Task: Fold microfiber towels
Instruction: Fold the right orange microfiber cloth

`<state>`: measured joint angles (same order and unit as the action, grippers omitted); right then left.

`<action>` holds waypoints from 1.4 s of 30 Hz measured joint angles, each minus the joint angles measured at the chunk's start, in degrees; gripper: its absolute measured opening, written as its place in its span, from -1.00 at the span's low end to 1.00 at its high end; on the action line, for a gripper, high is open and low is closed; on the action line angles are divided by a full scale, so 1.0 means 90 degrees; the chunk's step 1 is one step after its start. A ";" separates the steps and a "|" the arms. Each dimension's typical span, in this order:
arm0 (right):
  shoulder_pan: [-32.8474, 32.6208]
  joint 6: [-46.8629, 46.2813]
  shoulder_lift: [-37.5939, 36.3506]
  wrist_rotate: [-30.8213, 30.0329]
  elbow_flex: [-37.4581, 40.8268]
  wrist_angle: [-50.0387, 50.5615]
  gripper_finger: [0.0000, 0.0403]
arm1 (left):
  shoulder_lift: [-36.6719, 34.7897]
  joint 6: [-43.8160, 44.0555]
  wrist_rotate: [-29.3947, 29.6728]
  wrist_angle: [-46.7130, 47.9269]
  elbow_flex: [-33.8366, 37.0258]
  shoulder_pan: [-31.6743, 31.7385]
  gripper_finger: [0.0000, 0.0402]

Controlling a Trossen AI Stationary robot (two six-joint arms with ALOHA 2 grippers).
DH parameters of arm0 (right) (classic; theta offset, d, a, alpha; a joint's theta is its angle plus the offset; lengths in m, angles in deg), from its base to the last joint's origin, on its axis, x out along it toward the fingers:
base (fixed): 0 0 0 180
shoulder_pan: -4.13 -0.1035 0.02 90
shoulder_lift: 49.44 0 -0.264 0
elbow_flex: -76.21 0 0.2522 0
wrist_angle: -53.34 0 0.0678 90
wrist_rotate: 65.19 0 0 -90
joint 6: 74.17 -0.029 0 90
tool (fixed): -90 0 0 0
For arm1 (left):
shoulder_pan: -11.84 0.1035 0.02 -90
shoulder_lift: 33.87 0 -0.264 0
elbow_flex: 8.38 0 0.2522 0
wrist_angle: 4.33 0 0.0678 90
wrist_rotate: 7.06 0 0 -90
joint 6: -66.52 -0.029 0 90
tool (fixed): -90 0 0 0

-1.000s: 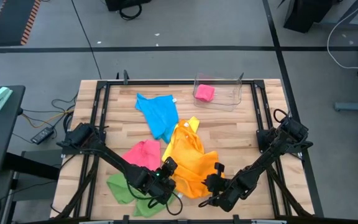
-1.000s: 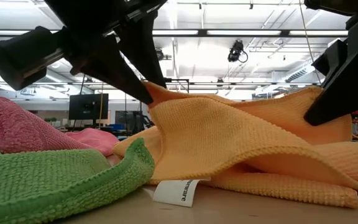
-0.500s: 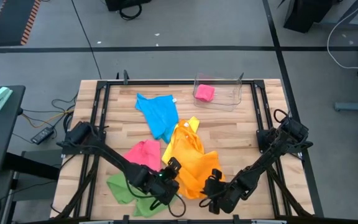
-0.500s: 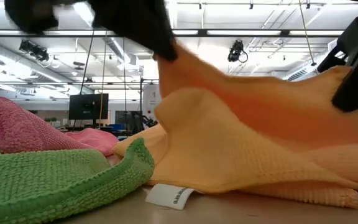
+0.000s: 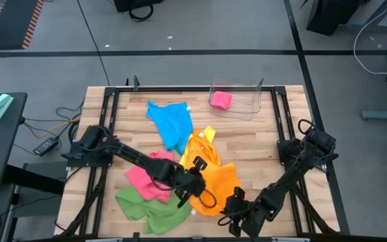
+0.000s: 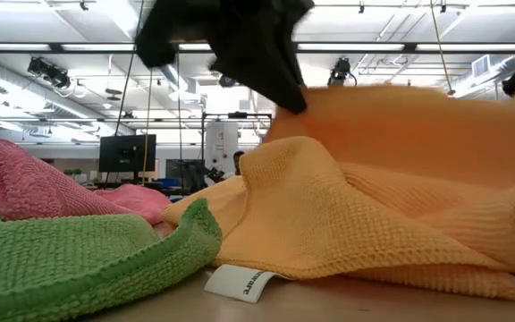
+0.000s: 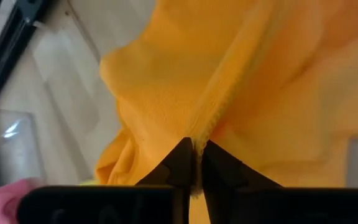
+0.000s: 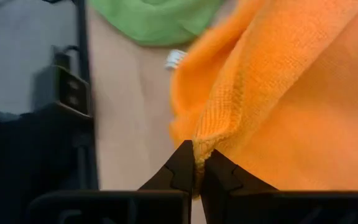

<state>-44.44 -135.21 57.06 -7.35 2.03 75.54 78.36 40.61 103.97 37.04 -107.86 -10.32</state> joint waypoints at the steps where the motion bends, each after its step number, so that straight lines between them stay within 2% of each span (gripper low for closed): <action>1: 0.0002 -0.0105 0.0000 -0.0005 0.0000 0.0043 -0.88 | 0.0061 -0.0026 -0.0093 -0.0035 0.0000 0.0052 -0.81; 10: 0.0007 -0.0741 0.0034 -0.0027 0.0000 0.0496 -0.88 | 0.0538 -0.0583 -0.0148 -0.0428 0.0000 0.0212 -0.94; 16: -0.0003 -0.1456 0.0036 0.0126 0.0007 0.1189 -0.88 | 0.0538 -0.0504 0.0071 -0.0646 0.0000 0.0382 -0.88; 24: -0.0059 -0.1495 0.0036 0.0409 0.0151 0.1190 -0.84 | 0.0647 -0.0519 0.0049 -0.1177 0.0003 0.0505 -0.90; 29: -0.0066 -0.1694 0.0036 0.0491 0.0358 0.1230 -0.63 | 0.0718 -0.0586 0.0017 -0.1278 0.0002 0.0556 -0.93; 35: -0.0063 -0.1722 0.0036 0.0609 0.0360 0.1257 -0.28 | 0.0762 -0.0507 0.0012 -0.1434 0.0000 0.0715 -0.85; 42: 0.0034 -0.1821 -0.0078 0.1316 0.0345 0.1306 -0.01 | 0.0878 -0.0478 -0.0064 -0.1516 0.0005 0.0734 -0.73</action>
<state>-44.14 -151.59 56.36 4.49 5.13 87.29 86.26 36.31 103.39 23.39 -107.81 -3.71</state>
